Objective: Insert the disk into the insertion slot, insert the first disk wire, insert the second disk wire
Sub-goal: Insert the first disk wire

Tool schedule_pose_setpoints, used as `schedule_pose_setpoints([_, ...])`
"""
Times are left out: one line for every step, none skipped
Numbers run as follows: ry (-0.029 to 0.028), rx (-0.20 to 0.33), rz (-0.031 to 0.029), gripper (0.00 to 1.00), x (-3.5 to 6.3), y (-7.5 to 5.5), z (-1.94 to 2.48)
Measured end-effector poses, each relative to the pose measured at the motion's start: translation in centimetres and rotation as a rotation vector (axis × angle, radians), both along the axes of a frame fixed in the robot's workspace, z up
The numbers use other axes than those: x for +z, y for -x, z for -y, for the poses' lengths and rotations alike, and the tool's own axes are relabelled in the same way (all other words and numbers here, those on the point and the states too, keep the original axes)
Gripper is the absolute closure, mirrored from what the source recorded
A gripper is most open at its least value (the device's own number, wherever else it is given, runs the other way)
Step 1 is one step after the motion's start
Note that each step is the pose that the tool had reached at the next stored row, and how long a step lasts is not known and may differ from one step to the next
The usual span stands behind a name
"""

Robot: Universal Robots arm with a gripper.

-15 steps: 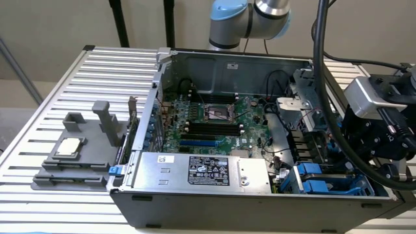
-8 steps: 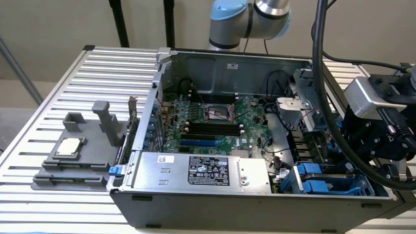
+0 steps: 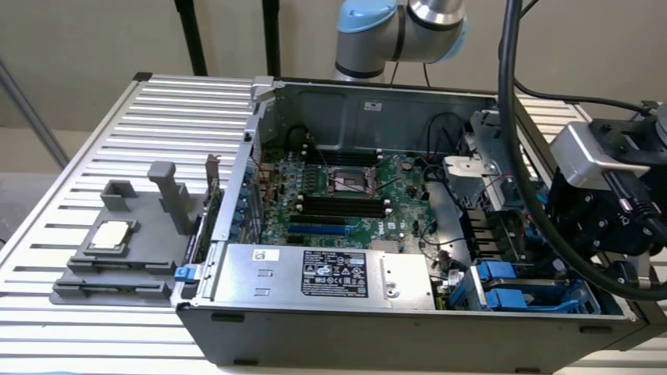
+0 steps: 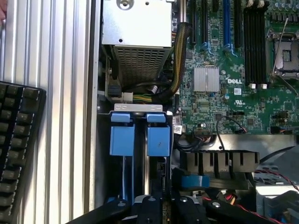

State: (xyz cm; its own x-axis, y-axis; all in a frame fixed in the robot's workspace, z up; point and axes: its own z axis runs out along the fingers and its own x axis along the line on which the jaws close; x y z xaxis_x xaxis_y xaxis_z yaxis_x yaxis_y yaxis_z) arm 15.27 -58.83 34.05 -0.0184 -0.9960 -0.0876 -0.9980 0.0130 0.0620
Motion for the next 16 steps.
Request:
schedule_pose_setpoints([0.0001, 0.000, 0.0000, 0.83, 0.00, -0.01, -0.01])
schedule_pose_setpoints([0.0003, 0.000, 0.0000, 0.83, 0.00, -0.01, -0.01])
schedule_pose_setpoints([0.0004, -0.001, 0.0000, 0.83, -0.01, 0.00, -0.01])
schedule_pose_setpoints([0.0004, -0.002, 0.0000, 0.83, -0.03, -0.01, -0.02])
schedule_pose_setpoints([0.0004, -0.005, 0.0000, 0.83, -0.04, -0.01, -0.02])
schedule_pose_setpoints([0.0005, -0.007, 0.0000, 0.83, -0.05, -0.01, -0.02])
schedule_pose_setpoints([0.0005, -0.010, 0.0000, 0.83, -0.06, 0.00, -0.01])
schedule_pose_setpoints([0.0004, -0.013, 0.0000, 0.83, -0.08, 0.00, -0.02])
schedule_pose_setpoints([0.0004, -0.015, 0.0000, 0.83, -0.10, -0.01, -0.02])
schedule_pose_setpoints([0.0005, -0.018, 0.0000, 0.83, -0.12, -0.01, -0.02])
schedule_pose_setpoints([0.0006, -0.021, 0.0000, 0.83, -0.13, 0.00, -0.02])
schedule_pose_setpoints([0.0006, -0.023, 0.0000, 0.83, -0.16, 0.00, -0.02])
schedule_pose_setpoints([0.0007, -0.025, 0.0000, 0.83, -0.18, 0.00, -0.01])
schedule_pose_setpoints([0.0008, -0.026, 0.0000, 0.83, -0.20, 0.00, -0.01])
schedule_pose_setpoints([0.0010, -0.028, 0.0000, 0.83, -0.23, 0.00, -0.02])
schedule_pose_setpoints([0.0011, -0.030, 0.0000, 0.83, -0.26, 0.00, -0.02])
